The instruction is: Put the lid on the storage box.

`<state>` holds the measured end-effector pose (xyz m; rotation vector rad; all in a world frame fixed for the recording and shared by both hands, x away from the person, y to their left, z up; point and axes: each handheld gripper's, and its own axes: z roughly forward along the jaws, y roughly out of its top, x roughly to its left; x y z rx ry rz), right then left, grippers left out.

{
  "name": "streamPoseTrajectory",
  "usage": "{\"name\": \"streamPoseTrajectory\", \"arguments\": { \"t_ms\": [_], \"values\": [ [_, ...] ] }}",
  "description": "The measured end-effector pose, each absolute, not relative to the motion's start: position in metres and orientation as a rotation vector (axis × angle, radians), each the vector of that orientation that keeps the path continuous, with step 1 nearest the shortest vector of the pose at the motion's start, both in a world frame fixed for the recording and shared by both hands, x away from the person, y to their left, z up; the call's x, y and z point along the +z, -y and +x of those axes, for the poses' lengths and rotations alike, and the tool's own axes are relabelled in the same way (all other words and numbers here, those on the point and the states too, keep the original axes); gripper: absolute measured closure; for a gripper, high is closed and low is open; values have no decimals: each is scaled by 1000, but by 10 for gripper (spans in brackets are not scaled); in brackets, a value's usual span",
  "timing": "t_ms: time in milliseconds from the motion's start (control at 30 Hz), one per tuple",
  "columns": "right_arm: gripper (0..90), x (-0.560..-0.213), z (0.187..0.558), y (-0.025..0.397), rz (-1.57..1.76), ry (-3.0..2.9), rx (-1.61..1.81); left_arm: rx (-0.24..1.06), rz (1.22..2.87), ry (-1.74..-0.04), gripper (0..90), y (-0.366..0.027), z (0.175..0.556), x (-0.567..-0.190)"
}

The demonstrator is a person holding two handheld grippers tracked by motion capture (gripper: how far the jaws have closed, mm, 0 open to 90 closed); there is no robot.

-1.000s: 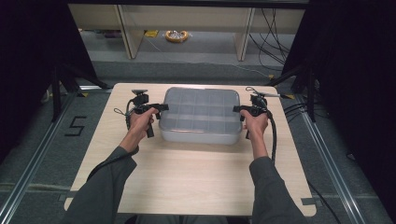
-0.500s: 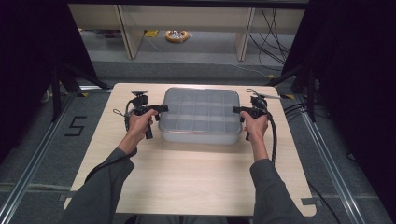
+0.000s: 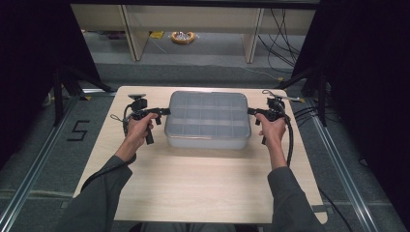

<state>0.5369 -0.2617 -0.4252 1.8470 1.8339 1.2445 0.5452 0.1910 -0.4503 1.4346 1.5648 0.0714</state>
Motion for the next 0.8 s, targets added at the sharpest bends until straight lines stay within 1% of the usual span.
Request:
{"name": "streamPoseTrajectory", "arguments": {
  "t_ms": [33,100,133,233,467,500,533,600,633,700,733,800],
  "values": [
    [474,-418,530,259,1887,-1831,1243,73,1442,-1553,429,-192,542,-448],
    [474,-415,527,258,1904,-1839,1244,84,1457,-1536,425,-194,538,-445],
    [473,-413,525,259,1823,-1868,1240,92,1460,-1532,412,-194,535,-443],
    [470,-409,520,258,1776,-1911,1254,94,1500,-1478,405,-197,524,-437],
    [446,-407,509,251,1729,-1937,1283,95,1547,-1436,383,-200,505,-431],
    [443,-406,505,247,1780,-1927,1274,92,1552,-1425,377,-200,502,-430],
    [438,-406,502,248,1712,-1965,1286,88,1561,-1407,375,-200,496,-430],
    [422,-405,499,246,1691,-1982,1291,86,1575,-1392,373,-200,490,-430],
    [420,-404,495,242,1748,-1962,1295,86,1575,-1392,370,-200,490,-430],
    [419,-405,495,243,1688,-1985,1305,83,1577,-1385,367,-199,486,-430],
    [405,-404,489,240,1733,-1977,1316,86,1583,-1376,363,-199,483,-430],
    [399,-405,489,240,1700,-1982,1311,89,1588,-1367,362,-199,479,-430]
  ]
}}
